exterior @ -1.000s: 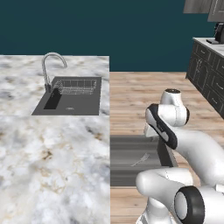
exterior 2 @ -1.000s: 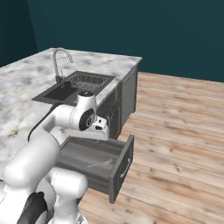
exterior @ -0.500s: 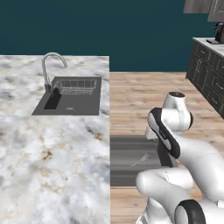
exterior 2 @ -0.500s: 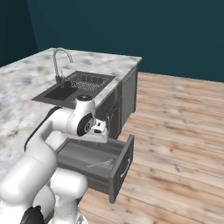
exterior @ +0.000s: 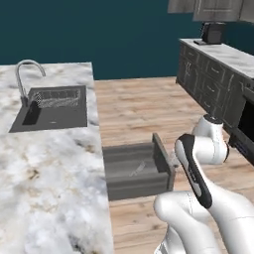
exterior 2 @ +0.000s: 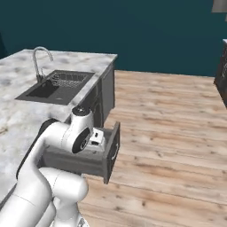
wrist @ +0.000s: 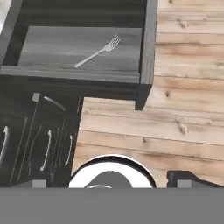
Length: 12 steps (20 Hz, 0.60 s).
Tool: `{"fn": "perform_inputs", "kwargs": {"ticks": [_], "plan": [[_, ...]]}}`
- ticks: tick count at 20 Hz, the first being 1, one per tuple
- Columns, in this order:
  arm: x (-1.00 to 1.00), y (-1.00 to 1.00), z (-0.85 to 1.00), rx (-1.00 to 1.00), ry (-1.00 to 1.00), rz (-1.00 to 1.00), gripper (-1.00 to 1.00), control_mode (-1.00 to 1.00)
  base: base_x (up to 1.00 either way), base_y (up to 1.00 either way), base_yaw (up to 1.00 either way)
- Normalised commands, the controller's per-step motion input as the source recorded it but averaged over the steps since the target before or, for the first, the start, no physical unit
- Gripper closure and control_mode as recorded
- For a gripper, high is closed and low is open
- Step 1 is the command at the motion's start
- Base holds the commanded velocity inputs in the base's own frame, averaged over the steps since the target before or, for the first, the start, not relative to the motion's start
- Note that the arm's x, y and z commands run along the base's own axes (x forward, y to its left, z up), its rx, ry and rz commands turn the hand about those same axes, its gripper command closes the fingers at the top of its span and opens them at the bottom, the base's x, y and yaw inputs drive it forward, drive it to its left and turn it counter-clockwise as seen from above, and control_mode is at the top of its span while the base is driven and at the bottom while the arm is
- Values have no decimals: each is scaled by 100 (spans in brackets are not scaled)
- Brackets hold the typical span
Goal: Organize the utensils by type. Pick up the wooden spoons from the counter and place them in the open cabinet. Then pick up the metallic utensils from the counter and place them in the open drawer.
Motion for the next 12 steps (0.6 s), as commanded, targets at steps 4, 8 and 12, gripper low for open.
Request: {"fn": "perform_inputs", "kwargs": {"ticks": [4, 8, 12], "plan": [[0, 0, 0, 0, 0, 0, -100, 100, -1, 0, -93], [0, 0, 0, 0, 0, 0, -100, 100, 3, 0, -99], [0, 0, 0, 0, 0, 0, -100, 100, 3, 0, -98]]}}
